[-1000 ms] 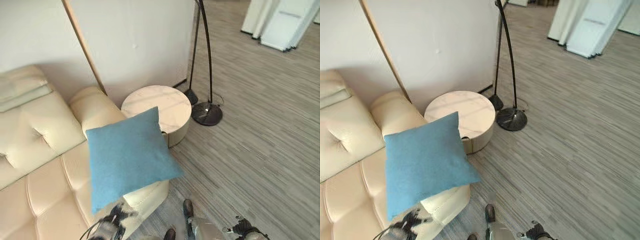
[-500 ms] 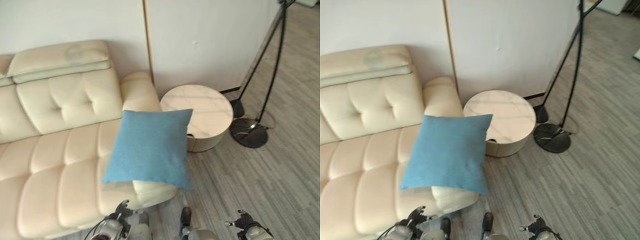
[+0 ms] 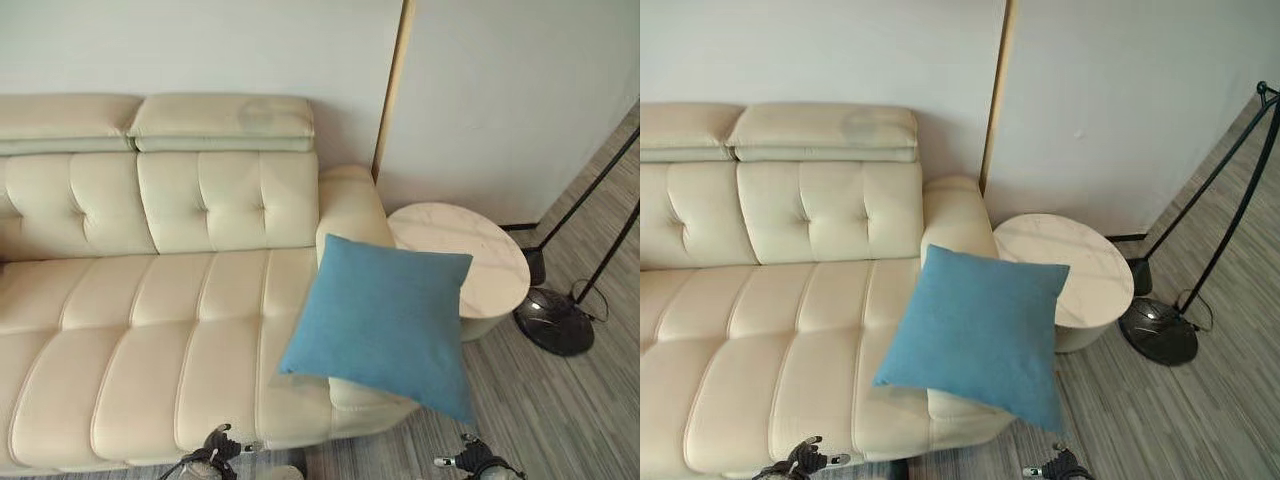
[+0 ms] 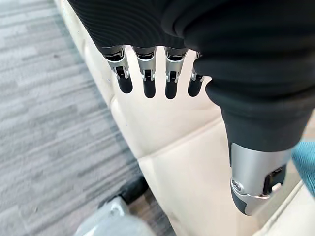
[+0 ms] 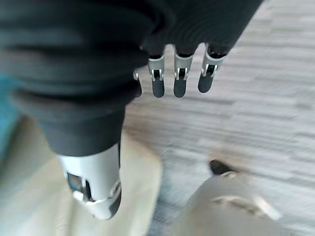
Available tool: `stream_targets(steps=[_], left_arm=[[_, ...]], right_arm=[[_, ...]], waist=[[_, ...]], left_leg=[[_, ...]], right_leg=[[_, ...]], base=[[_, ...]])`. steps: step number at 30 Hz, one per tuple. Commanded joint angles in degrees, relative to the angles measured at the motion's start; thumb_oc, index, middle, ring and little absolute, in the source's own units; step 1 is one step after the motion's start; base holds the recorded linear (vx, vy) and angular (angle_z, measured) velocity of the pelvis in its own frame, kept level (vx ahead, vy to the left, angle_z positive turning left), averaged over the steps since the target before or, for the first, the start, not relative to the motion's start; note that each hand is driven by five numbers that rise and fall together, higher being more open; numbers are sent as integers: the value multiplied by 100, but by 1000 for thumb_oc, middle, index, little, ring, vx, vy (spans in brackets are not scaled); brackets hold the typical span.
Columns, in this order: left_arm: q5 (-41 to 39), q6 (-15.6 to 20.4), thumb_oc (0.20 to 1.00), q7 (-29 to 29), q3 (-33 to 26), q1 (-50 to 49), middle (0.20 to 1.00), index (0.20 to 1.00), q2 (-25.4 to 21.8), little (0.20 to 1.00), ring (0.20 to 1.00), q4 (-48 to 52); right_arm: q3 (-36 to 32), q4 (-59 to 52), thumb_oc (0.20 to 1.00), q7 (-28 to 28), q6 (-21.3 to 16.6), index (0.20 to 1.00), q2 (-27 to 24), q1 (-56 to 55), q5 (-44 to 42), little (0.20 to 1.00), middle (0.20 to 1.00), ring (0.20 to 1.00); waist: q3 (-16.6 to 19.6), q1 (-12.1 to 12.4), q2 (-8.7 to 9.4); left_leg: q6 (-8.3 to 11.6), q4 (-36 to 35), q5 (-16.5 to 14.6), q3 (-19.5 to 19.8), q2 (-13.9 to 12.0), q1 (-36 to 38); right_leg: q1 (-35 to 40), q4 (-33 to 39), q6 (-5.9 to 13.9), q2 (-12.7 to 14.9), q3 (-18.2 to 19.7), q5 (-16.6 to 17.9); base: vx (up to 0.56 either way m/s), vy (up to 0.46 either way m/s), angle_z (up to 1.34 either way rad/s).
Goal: Pick up all the scattered cushions and arrange them neatly on the sofa.
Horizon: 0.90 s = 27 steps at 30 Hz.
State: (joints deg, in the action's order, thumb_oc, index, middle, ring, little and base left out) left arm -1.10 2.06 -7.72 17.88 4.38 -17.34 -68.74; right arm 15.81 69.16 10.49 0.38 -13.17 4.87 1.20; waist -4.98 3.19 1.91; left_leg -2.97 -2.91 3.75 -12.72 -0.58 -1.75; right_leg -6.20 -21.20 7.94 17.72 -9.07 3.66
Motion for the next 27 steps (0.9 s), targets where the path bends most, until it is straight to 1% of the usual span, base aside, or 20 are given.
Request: stream_targets(steps=[1, 2, 3, 4, 5, 6, 8, 9, 12, 13, 14, 17, 18, 19, 21, 23, 24, 25, 26, 27], left_arm=[[60, 134, 1000, -48, -127, 284, 1000, 1000, 99, 1000, 1000, -98], [60, 134, 1000, -48, -127, 283, 1000, 1000, 98, 1000, 1000, -98], [42, 139, 1000, -49, -155, 278, 1000, 1000, 105, 1000, 1000, -150], [-78, 107, 1000, -73, -268, 280, 1000, 1000, 111, 1000, 1000, -288], [-78, 108, 1000, -73, -269, 282, 1000, 1000, 111, 1000, 1000, -290], [-179, 120, 1000, -120, -351, 309, 1000, 1000, 129, 1000, 1000, -338], [-353, 115, 1000, -223, -568, 311, 1000, 1000, 118, 1000, 1000, -486], [-515, 81, 1000, -225, -769, 283, 1000, 1000, 83, 1000, 1000, -629], [-568, 65, 1000, -202, -898, 290, 1000, 1000, 17, 1000, 1000, -694], [-588, 33, 1000, -179, -991, 353, 1000, 1000, -117, 1000, 1000, -786], [-588, 33, 1000, -178, -991, 354, 1000, 1000, -116, 1000, 1000, -788], [-575, 15, 1000, -147, -1077, 578, 1000, 1000, -452, 1000, 1000, -811], [-627, 15, 1000, -149, -1087, 770, 1000, 1000, -638, 1000, 1000, -796], [-654, 22, 1000, -144, -1100, 872, 1000, 1000, -729, 1000, 1000, -767], [-821, 31, 1000, -171, -1127, 1140, 1000, 1000, -955, 1000, 1000, -723], [-1252, 76, 1000, -201, -1219, 1483, 1000, 1000, -1183, 1000, 1000, -601], [-1718, 132, 1000, -226, -1331, 1651, 1000, 1000, -1237, 1000, 1000, -483], [-1992, 158, 1000, -241, -1383, 1720, 1000, 1000, -1251, 1000, 1000, -363], [-1992, 157, 1000, -242, -1383, 1723, 1000, 1000, -1252, 1000, 1000, -362], [-2380, 216, 1000, -254, -1461, 1773, 1000, 1000, -1219, 1000, 1000, -186]], right_arm=[[75, -49, 1000, 39, -12, 1000, -236, 174, -15, 1000, 1000, 1000], [76, -49, 1000, 39, -12, 1000, -236, 173, -15, 1000, 1000, 1000], [68, -5, 1000, 70, -8, 1000, -219, 172, -5, 1000, 1000, 1000], [9, 172, 1000, 178, 63, 1000, -203, 149, 66, 1000, 1000, 1000], [9, 174, 1000, 178, 63, 1000, -202, 151, 66, 1000, 1000, 1000], [-125, 298, 1000, 242, 82, 1000, -198, 130, -45, 1000, 1000, 1000], [-393, 638, 1000, 370, 137, 1000, -116, 43, -269, 1000, 1000, 1000], [-652, 1005, 1000, 399, 232, 1000, -154, -63, -429, 1000, 1000, 1000], [-867, 1261, 1000, 403, 276, 1000, -243, -174, -566, 1000, 1000, 1000], [-1072, 1453, 1000, 404, 319, 1000, -429, -278, -701, 1000, 1000, 1000], [-1073, 1453, 1000, 403, 319, 1000, -431, -277, -701, 1000, 1000, 1000], [-1296, 1571, 1000, 412, 338, 1000, -913, -270, -763, 1000, 1000, 1000], [-1387, 1522, 1000, 431, 331, 1000, -1295, -128, -775, 1000, 1000, 1000], [-1399, 1483, 1000, 449, 327, 1000, -1424, -68, -773, 1000, 1000, 1000], [-1487, 1284, 1000, 486, 299, 1000, -1857, 124, -817, 1000, 1000, 1000], [-1481, 816, 1000, 571, 261, 1000, -2337, 455, -838, 1000, 1000, 1000], [-1483, 261, 1000, 697, 234, 1000, -2556, 660, -873, 1000, 1000, 1000], [-1472, -140, 1000, 774, 206, 1000, -2635, 741, -913, 1000, 1000, 1000], [-1475, -145, 1000, 775, 210, 1000, -2634, 740, -912, 1000, 1000, 1000], [-1449, -945, 1000, 893, 178, 1000, -2692, 878, -943, 1000, 1000, 1000]], waist=[[-244, -156, -160], [-256, -162, -163], [-260, -192, -159], [-303, -259, -112], [-302, -263, -116], [-287, -325, -81], [-204, -359, -20], [-55, -386, -19], [50, -441, -28], [91, -507, -32], [85, -507, -33], [88, -603, -37], [37, -638, -37], [28, -660, -44], [-14, -703, -60], [-77, -750, -77], [-82, -774, -96], [-76, -787, -103], [-67, -787, -102], [-55, -805, -109]], left_leg=[[336, 18, -106, 605, -294, -185], [339, 12, -107, 611, -297, -165], [354, -45, -122, 581, -276, -90], [382, -131, -182, 539, -216, 74], [383, -133, -177, 543, -221, 70], [402, -126, -188, 568, -184, 86], [408, -157, -217, 524, -168, 189], [448, -209, -241, 456, -206, 285], [493, -209, -297, 439, -247, 370], [533, -209, -340, 427, -280, 422], [533, -209, -342, 427, -280, 429], [595, -209, -370, 389, -323, 416], [615, -209, -357, 374, -333, 375], [623, -209, -350, 362, -339, 334], [647, -209, -321, 346, -353, 225], [666, -209, -312, 323, -375, 135], [674, -209, -294, 314, -387, 71], [676, -209, -298, 301, -392, 72], [676, -209, -283, 300, -391, 52], [679, -209, -320, 267, -403, 109]], right_leg=[[125, 245, -141, -712, 226, -610], [150, 256, -143, -715, 217, -610], [140, 509, -130, -783, 182, -618], [50, 1315, -62, -869, 26, -505], [61, 1343, -63, -876, 19, -485], [153, 1685, 35, -897, 80, -415], [274, 1948, 43, -955, 210, -325], [457, 2195, 43, -964, 190, -275], [652, 2387, 42, -972, 168, -234], [762, 2512, 50, -983, 171, -210], [772, 2519, 50, -984, 170, -208], [818, 2620, 78, -972, 152, -174], [777, 2620, 92, -967, 169, -148], [736, 2620, 98, -963, 182, -140], [628, 2620, 111, -961, 204, -111], [510, 2620, 129, -969, 243, -99], [425, 2620, 135, -984, 277, -96], [422, 2620, 134, -987, 300, -103], [402, 2620, 132, -986, 302, -90], [450, 2620, 138, -992, 316, -131]], base=[[108, 32, -8], [154, 34, -10], [136, -47, 5], [133, -46, 8], [122, -62, -3], [85, -49, -2], [173, -86, 9], [227, -95, 7], [148, -67, -15], [142, -78, -11], [128, -98, -10], [50, -68, -7], [-21, -54, -6], [-69, -45, -3], [-83, -18, -2], [-86, 7, -9], [-55, 27, -18], [-31, 23, -20], [26, 34, -19], [57, 42, -13]])
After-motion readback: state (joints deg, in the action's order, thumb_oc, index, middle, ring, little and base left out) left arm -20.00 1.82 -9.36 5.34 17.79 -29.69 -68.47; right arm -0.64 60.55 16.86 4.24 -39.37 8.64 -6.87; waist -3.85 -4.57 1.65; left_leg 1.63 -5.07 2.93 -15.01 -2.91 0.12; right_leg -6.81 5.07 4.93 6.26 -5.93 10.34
